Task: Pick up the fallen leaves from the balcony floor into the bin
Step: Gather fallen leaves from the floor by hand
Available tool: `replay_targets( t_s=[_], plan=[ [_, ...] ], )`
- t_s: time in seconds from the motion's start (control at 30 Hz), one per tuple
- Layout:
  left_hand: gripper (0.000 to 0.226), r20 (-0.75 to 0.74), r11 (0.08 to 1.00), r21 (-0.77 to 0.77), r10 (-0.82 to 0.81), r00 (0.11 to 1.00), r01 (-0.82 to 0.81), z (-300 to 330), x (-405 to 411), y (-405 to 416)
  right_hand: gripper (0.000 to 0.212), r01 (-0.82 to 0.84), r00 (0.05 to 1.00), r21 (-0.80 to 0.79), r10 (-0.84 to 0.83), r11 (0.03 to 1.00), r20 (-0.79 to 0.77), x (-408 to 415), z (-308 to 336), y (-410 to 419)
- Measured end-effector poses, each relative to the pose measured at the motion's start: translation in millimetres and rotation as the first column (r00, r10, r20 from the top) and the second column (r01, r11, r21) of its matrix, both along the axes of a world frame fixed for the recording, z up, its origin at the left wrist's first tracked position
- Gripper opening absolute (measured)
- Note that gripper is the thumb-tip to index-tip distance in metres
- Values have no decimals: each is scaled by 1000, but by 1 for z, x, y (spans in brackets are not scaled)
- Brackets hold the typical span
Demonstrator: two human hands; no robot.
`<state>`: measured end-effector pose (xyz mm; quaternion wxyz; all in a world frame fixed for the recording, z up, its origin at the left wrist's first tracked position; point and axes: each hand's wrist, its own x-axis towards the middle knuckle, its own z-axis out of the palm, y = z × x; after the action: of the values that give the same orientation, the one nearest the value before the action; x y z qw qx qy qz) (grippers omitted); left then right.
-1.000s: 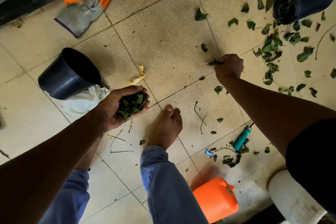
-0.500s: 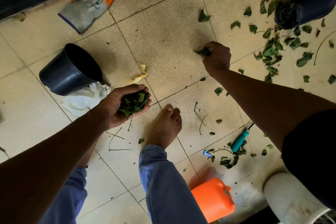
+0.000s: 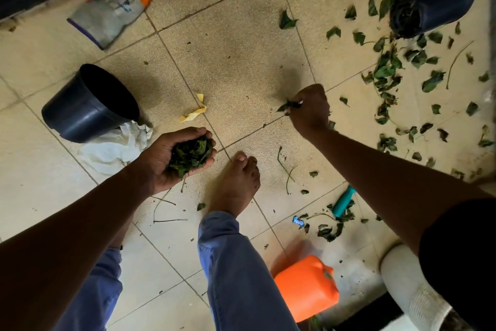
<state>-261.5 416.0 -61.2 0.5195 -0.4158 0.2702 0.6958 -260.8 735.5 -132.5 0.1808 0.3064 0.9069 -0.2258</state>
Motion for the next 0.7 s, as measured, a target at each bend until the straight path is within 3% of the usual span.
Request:
replay_targets(
  t_s=[0.1, 0.33, 0.53, 0.7],
  plan=[
    [11, 4, 1000, -1, -10, 1000, 10, 0, -1, 2, 22, -146, 987, 28, 144, 989, 71, 24, -7, -12],
    [11, -3, 998, 3, -63, 998, 63, -6, -6, -1, 24, -157, 983, 157, 139, 975, 120, 25, -14, -28],
    [12, -8, 994, -15, -107, 994, 107, -4, -7, 6, 24, 157, 988, 12, -157, 987, 1, 54, 3, -22],
    [12, -9, 987, -16, -157, 988, 157, -6, -11, 23, 46, 336, 942, 58, -335, 940, -25, 86, 5, -7]
  ],
)
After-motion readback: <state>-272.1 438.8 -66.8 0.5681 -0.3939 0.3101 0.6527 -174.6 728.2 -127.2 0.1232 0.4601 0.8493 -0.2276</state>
